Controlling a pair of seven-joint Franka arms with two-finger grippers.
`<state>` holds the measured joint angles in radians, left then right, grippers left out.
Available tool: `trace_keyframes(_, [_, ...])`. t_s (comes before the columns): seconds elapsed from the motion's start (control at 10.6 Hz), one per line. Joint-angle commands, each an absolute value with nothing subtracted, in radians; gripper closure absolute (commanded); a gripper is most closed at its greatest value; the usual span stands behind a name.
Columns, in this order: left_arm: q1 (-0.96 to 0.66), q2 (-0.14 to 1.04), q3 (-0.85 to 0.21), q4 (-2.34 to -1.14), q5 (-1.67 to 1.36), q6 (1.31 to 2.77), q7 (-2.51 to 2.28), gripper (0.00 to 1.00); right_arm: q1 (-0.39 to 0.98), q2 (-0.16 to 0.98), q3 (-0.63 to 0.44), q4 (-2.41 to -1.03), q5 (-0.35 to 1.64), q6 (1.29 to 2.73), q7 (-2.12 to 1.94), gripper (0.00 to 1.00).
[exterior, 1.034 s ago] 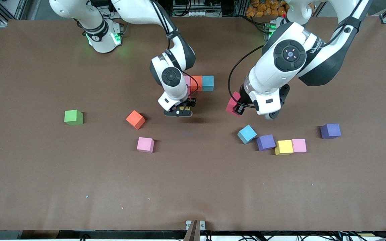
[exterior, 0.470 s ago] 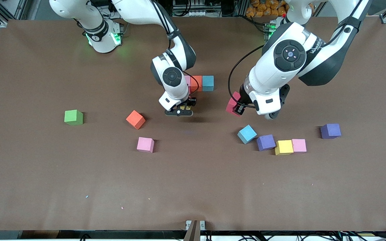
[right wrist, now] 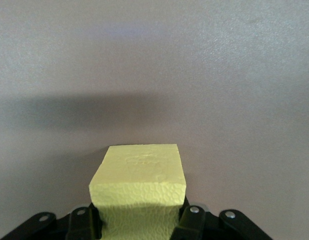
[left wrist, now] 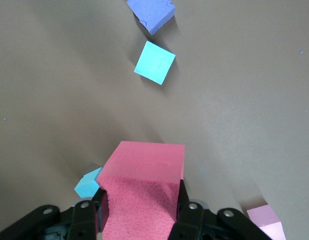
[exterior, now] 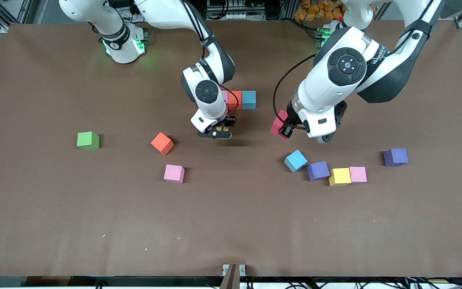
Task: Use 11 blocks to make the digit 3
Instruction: 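Lower the yellow cube into the column and open the right gripper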
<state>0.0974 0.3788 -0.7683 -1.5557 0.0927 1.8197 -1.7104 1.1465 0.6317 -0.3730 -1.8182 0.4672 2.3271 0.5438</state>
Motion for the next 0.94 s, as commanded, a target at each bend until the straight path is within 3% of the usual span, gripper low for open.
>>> trace_keyframes(0.0, [0.101,0.380,-0.770,-1.540,0.071,1.799,-1.692,1.00,1.147,0.634,-0.373,-1.819,0.486,2.319,0.531,1.00])
trace_keyframes(0.28, [0.103,0.380,-0.770,-1.540,0.071,1.799,-1.692,1.00,1.147,0.632,-0.373,-1.821,0.486,2.319,0.532,0.89])
trace_keyframes(0.47, [0.103,0.380,-0.770,-1.540,0.069,1.799,-1.692,1.00,1.149,0.632,-0.373,-1.821,0.486,2.319,0.532,0.69])
trace_keyframes(0.66, [0.103,0.380,-0.770,-1.540,0.069,1.799,-1.692,1.00,1.149,0.632,-0.373,-1.819,0.486,2.319,0.532,0.35])
trace_keyframes(0.75, [0.103,0.380,-0.770,-1.540,0.071,1.799,-1.692,1.00,1.149,0.632,-0.373,-1.819,0.486,2.321,0.538,0.12])
trace_keyframes(0.85, [0.103,0.380,-0.770,-1.540,0.068,1.799,-1.692,1.00,1.149,0.632,-0.373,-1.819,0.488,2.319,0.545,0.00])
